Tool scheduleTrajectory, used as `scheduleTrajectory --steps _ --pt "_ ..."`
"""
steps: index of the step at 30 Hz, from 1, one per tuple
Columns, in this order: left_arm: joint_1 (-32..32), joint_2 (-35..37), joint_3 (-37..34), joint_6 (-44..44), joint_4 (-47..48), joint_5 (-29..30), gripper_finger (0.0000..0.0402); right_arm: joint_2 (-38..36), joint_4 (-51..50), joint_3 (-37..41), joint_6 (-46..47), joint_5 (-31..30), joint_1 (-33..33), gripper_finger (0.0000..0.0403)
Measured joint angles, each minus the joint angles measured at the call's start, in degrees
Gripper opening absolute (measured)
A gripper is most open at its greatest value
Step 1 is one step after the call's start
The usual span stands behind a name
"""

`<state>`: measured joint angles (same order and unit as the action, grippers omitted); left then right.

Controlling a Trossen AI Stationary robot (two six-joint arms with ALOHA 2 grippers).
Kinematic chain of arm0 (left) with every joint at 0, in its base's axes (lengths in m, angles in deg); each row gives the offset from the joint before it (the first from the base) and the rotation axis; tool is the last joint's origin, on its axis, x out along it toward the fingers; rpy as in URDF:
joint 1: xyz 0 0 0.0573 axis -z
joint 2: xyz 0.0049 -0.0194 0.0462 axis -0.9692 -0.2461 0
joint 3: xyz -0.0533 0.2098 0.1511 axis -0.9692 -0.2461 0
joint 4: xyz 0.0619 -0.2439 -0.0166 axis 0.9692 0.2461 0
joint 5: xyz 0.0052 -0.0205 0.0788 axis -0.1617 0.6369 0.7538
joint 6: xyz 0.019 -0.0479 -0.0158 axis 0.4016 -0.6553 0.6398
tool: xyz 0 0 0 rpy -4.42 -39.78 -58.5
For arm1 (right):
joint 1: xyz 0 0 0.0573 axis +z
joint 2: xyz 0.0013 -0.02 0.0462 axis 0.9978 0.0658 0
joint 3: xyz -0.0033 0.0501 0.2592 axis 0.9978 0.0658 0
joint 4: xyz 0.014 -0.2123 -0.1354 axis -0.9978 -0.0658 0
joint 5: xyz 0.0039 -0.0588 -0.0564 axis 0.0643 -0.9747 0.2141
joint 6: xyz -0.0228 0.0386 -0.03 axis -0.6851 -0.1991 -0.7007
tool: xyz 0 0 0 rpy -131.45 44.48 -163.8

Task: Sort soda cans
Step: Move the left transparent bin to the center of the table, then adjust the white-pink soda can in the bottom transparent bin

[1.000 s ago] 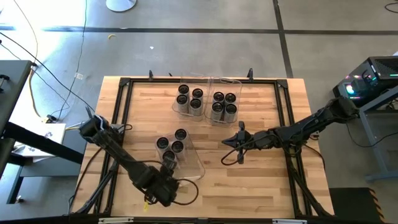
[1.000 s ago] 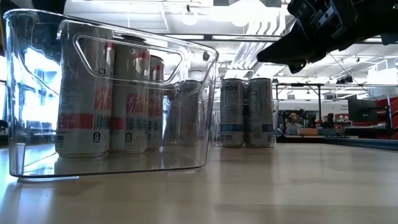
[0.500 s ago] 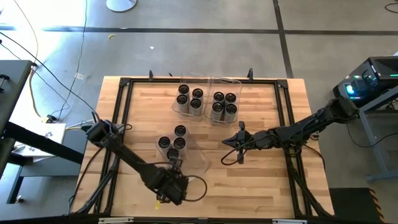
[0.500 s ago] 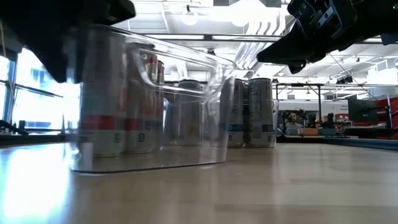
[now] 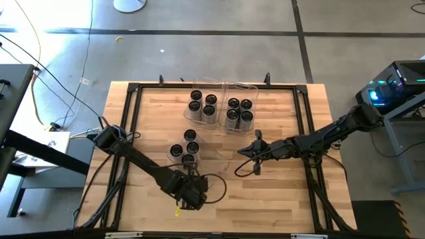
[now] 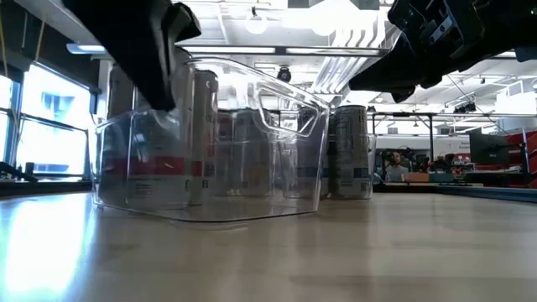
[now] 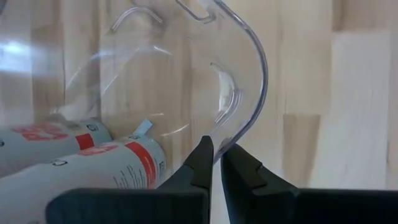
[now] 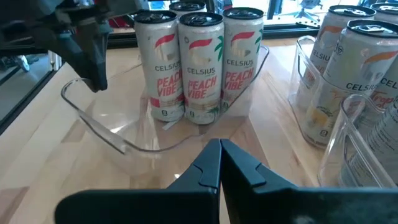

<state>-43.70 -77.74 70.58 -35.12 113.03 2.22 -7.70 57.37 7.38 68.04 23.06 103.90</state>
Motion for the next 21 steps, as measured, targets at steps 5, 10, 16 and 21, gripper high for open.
scheduleTrajectory --steps 5,10,16,21 --pt "-1.8 0.0 0.0 -8.9 -0.6 -0.5 0.0007 0.0 -0.1 0.0 0.0 0.0 0.0 0.0000" --pt "-3.7 0.3 0.1 -16.4 -1.9 -3.5 0.0000 0.0 -0.1 0.0 0.0 0.0 0.0 0.0000" --pt "-4.8 0.4 0.1 -19.0 -2.5 -3.8 0.0001 0.0 -0.5 0.0 0.5 0.0 0.0 0.0000" --pt "-4.7 0.2 -0.1 -16.1 -2.8 0.9 0.0001 0.0 -0.5 0.0 1.0 0.0 0.0 0.0000"
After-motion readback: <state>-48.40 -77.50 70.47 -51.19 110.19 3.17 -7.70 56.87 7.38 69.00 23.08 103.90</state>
